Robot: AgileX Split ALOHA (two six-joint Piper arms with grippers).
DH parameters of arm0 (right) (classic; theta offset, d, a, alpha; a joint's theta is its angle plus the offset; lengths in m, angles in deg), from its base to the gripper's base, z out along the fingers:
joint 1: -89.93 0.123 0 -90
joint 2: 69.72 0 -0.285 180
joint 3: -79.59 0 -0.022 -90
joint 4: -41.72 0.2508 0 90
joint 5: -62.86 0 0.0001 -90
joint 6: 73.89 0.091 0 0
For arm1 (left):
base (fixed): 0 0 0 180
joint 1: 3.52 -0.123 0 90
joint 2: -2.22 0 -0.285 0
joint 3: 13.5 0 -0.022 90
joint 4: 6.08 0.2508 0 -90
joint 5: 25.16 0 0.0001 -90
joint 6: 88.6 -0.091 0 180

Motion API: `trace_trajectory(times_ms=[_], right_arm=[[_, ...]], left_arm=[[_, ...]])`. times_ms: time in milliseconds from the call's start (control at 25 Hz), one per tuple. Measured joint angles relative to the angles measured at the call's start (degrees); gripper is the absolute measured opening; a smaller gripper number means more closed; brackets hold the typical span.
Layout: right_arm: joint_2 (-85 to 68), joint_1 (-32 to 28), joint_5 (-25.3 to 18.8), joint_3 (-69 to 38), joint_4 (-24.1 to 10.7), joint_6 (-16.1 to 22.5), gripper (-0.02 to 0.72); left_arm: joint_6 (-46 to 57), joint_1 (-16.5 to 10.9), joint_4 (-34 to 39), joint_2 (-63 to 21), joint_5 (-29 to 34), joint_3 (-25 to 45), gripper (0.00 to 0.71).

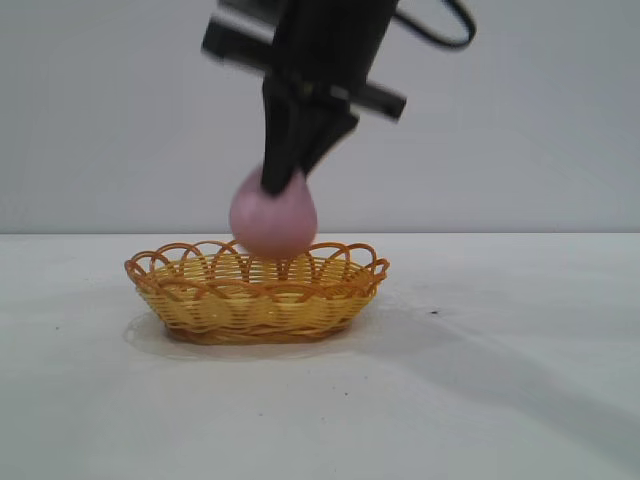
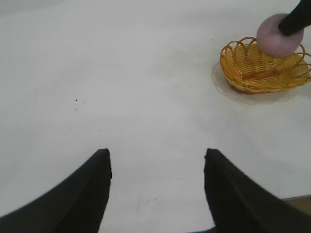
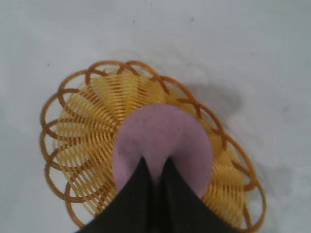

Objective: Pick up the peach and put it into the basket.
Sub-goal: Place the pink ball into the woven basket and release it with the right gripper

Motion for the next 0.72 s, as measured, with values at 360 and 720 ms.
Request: trace_trajectory(times_ms=[360, 720], right_arm=[[1.8, 0.1, 0.2, 0.0, 0.5, 0.1, 0.061], [-3.7, 0.1, -3.7, 0.0, -2.3, 3.1, 0.510]], left_arm=[[0.0, 0.0, 0.0, 0.0, 0.0, 0.0, 0.375], [0.0, 0.0, 0.0, 0.0, 0.0, 0.0, 0.375]])
